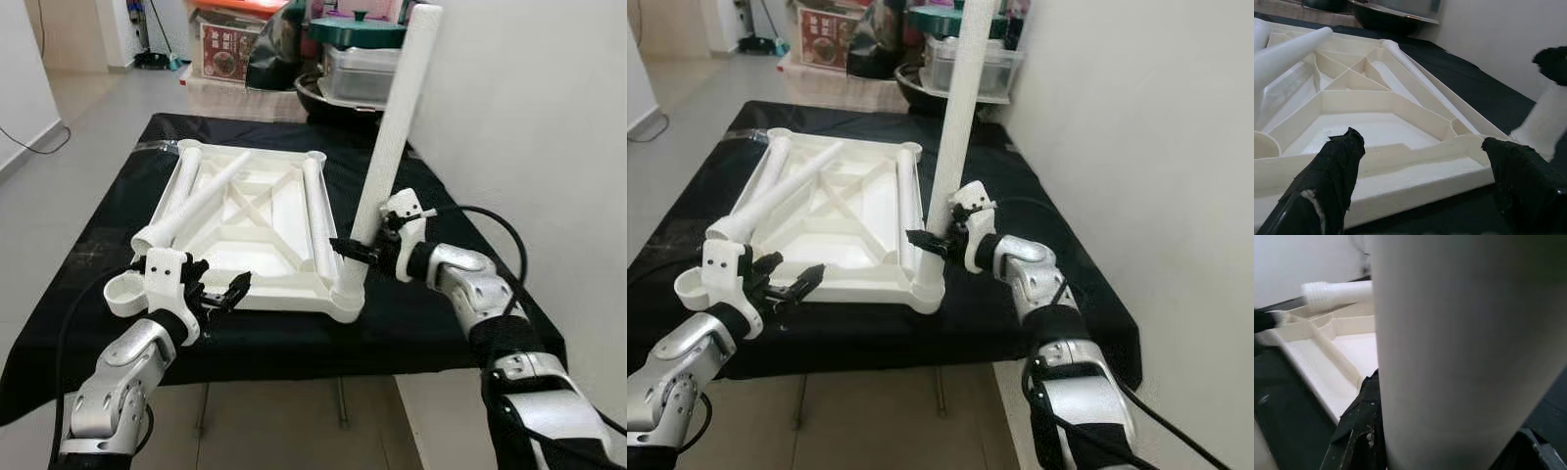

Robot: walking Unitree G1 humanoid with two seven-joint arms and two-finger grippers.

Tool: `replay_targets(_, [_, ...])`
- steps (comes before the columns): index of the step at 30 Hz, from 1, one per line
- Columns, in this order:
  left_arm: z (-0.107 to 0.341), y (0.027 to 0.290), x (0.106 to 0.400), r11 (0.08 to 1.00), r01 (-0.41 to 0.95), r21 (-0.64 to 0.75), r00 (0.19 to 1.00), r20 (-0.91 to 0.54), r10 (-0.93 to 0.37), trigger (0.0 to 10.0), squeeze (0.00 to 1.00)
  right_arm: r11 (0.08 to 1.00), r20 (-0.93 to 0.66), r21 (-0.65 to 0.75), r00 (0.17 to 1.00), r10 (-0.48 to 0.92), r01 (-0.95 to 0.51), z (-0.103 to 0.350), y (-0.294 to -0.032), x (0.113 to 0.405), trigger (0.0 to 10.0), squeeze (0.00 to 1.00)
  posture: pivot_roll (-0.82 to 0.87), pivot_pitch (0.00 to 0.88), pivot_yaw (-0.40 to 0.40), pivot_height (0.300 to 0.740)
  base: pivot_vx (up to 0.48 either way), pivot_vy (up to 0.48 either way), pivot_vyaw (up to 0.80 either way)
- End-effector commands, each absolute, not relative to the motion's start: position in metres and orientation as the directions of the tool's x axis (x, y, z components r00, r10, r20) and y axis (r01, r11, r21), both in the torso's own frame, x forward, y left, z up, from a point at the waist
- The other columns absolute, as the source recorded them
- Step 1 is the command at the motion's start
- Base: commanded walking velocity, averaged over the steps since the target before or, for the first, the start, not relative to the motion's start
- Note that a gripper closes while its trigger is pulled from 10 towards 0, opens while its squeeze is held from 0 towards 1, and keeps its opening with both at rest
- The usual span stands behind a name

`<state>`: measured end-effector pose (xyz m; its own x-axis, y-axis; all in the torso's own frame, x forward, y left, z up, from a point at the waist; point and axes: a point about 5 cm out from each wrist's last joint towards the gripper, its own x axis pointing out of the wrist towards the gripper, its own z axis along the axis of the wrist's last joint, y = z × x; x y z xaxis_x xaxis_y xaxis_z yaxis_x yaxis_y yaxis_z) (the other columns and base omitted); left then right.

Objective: Building children table

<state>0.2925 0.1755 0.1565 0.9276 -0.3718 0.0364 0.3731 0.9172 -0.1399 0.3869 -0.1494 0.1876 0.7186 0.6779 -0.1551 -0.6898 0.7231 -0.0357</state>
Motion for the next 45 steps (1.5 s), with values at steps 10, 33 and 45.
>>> replay_targets(10, [0.156,0.176,0.289,0.919,0.371,-0.133,0.929,0.037,-0.369,10.0,0.0,0.98,-0.268,0.115,0.955,-0.128,0.163,0.151,-0.17,0.371,0.0,0.0,0.16,0.0,-0.154,0.74,0.0,0.0,0.0])
replay_targets(33, [0.154,0.171,0.294,0.911,0.388,-0.142,0.922,0.045,-0.385,10.0,0.0,0.649,-0.123,-0.024,0.646,0.753,-0.761,0.183,-0.149,0.361,10.0,0.0,0.14,0.0,-0.159,0.74,0.0,0.0,0.0])
replay_targets(45, [0.154,0.172,0.29,0.914,0.379,-0.145,0.925,0.051,-0.375,10.0,0.0,0.99,-0.258,0.124,0.966,-0.029,0.063,0.156,-0.186,0.391,0.0,0.0,0.16,0.0,-0.17,0.74,0.0,0.0,0.0])
